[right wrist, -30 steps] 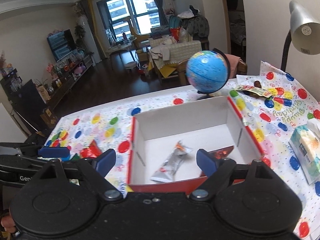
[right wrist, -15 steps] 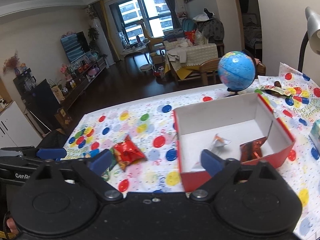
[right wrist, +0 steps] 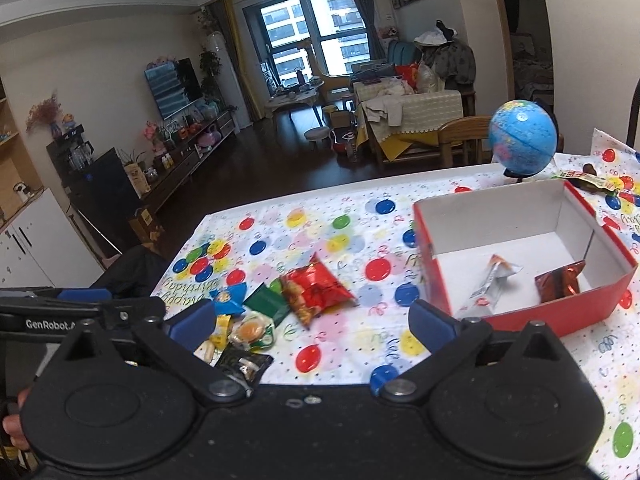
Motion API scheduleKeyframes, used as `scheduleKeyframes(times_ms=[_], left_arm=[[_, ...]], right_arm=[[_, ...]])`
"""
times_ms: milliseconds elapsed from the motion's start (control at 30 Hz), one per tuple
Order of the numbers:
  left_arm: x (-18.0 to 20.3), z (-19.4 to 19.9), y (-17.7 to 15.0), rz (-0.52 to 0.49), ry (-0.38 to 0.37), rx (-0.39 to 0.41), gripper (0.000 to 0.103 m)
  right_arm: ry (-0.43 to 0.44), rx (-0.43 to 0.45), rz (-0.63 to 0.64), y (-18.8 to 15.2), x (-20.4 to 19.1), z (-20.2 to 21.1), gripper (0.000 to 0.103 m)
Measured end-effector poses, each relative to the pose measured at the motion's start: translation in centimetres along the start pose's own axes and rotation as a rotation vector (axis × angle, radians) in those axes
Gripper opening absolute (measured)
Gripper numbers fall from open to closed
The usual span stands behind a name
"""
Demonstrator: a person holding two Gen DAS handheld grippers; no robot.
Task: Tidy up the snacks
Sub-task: 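Move both grippers back over the snack pile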
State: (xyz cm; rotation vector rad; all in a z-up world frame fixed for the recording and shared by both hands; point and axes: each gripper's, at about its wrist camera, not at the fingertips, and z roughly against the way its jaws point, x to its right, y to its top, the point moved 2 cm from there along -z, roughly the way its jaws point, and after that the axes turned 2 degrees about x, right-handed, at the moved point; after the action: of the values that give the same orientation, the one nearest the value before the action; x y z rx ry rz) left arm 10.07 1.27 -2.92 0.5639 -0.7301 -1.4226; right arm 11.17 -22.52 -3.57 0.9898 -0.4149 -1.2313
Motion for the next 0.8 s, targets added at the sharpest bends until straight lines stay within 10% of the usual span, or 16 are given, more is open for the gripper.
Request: scheduleKeyframes(times_ms=[800], left_arm=[[-8.3, -6.1, -5.1, 0.175, 0.171, -0.2, 0.103]], right_arm=[[0.105, -0.2, 0.227, -4.2, -6.0, -9.3, 0.1]])
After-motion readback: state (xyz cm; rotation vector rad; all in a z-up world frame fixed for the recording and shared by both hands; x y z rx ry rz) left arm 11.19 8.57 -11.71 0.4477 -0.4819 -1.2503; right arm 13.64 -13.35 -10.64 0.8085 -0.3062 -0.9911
